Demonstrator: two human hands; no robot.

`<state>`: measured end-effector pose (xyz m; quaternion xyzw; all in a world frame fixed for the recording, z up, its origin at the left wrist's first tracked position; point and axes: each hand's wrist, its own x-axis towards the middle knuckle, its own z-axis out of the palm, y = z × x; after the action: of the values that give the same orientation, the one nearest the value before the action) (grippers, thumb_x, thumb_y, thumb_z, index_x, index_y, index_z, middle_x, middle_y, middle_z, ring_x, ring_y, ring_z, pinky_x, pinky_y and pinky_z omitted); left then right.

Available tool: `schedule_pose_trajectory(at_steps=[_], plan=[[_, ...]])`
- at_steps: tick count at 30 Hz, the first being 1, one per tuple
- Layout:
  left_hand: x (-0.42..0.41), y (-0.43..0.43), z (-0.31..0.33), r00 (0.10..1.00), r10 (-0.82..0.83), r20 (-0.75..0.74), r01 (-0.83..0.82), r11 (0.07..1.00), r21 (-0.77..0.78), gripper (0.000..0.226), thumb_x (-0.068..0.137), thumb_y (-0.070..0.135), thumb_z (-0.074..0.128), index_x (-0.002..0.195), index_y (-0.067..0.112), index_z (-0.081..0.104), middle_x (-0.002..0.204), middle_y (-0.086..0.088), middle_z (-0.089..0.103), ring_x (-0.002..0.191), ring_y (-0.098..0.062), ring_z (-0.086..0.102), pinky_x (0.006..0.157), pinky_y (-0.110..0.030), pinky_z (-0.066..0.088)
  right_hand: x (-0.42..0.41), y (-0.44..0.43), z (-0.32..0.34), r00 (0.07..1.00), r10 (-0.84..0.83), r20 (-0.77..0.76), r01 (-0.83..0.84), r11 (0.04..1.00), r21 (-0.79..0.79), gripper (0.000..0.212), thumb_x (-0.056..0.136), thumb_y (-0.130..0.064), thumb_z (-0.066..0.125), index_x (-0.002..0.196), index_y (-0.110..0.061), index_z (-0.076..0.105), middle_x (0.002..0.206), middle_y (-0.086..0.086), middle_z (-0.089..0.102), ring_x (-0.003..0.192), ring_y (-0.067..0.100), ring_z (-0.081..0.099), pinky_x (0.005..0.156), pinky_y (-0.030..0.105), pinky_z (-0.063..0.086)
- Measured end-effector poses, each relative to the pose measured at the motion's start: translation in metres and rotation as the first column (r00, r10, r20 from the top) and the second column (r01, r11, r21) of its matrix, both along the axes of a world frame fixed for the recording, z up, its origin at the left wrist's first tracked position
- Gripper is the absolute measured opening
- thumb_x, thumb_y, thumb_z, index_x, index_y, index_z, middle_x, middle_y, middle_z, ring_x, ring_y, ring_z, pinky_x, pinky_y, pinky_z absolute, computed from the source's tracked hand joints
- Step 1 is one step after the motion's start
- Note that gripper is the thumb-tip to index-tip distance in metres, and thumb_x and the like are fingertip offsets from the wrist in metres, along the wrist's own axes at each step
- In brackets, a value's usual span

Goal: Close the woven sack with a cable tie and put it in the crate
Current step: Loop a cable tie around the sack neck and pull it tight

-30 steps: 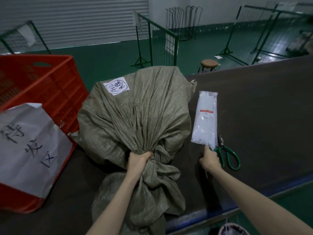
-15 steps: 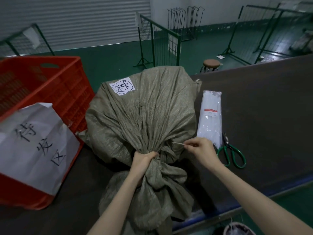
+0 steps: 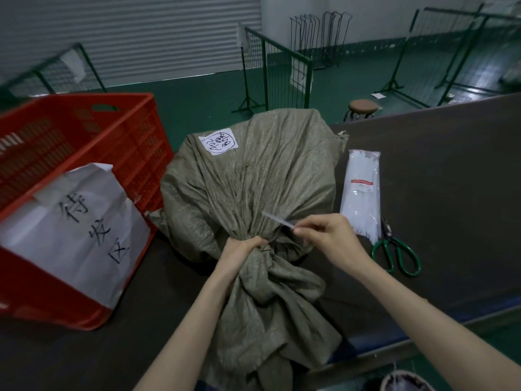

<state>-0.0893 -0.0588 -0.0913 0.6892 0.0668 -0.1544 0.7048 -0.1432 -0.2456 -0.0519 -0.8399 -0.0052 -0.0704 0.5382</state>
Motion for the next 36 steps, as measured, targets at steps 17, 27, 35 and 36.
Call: schedule_pose_trajectory(at_steps=[17,27,35,36], plan=[[-0.016,0.006,0.01,0.993,-0.07,-0.091,0.072,0.997,0.012,0.01,0.076,0.003,0.065,0.068,0.009,0.066,0.059,0.004,0.065,0.06,-0.007,0.06,0.048,-0.008,0.043,0.026,0.026,-0.01,0.944,0.154,-0.291,-0.271,0.866,-0.42,0.011,0.077,-0.012,0.071,0.085,-0.006,0.076,0.069,-0.001,0.063,0.07,0.003,0.054,0.053,0.007,0.034],[-0.01,0.011,0.01,0.984,-0.179,0.025,0.175,0.979,0.104,0.02,0.075,0.002,0.064,0.067,0.019,0.059,0.067,0.01,0.061,0.067,0.0,0.056,0.063,-0.014,0.045,0.029,0.02,-0.014,0.934,0.129,-0.334,-0.244,0.912,-0.329,0.018,0.075,-0.028,0.075,0.067,-0.012,0.071,0.045,-0.008,0.054,0.038,-0.002,0.048,0.044,0.013,0.036],[-0.006,0.009,-0.008,0.998,-0.053,-0.017,0.055,0.965,0.257,0.043,0.053,0.038,0.07,0.089,0.015,0.074,0.1,0.002,0.074,0.103,-0.018,0.064,0.1,-0.038,0.047,0.025,-0.006,-0.01,0.916,0.098,-0.39,-0.217,0.936,-0.275,0.011,0.08,-0.006,0.062,0.079,-0.007,0.073,0.057,0.002,0.063,0.047,-0.003,0.052,0.048,0.007,0.038],[-0.007,0.008,-0.007,0.999,-0.03,-0.02,0.035,0.954,0.298,0.05,0.051,0.042,0.069,0.092,0.013,0.074,0.101,0.0,0.074,0.104,-0.019,0.064,0.099,-0.036,0.048,0.024,-0.005,-0.011,0.914,0.106,-0.393,-0.227,0.934,-0.276,0.011,0.079,-0.006,0.062,0.077,-0.009,0.073,0.058,0.003,0.063,0.052,0.001,0.054,0.052,0.009,0.04]])
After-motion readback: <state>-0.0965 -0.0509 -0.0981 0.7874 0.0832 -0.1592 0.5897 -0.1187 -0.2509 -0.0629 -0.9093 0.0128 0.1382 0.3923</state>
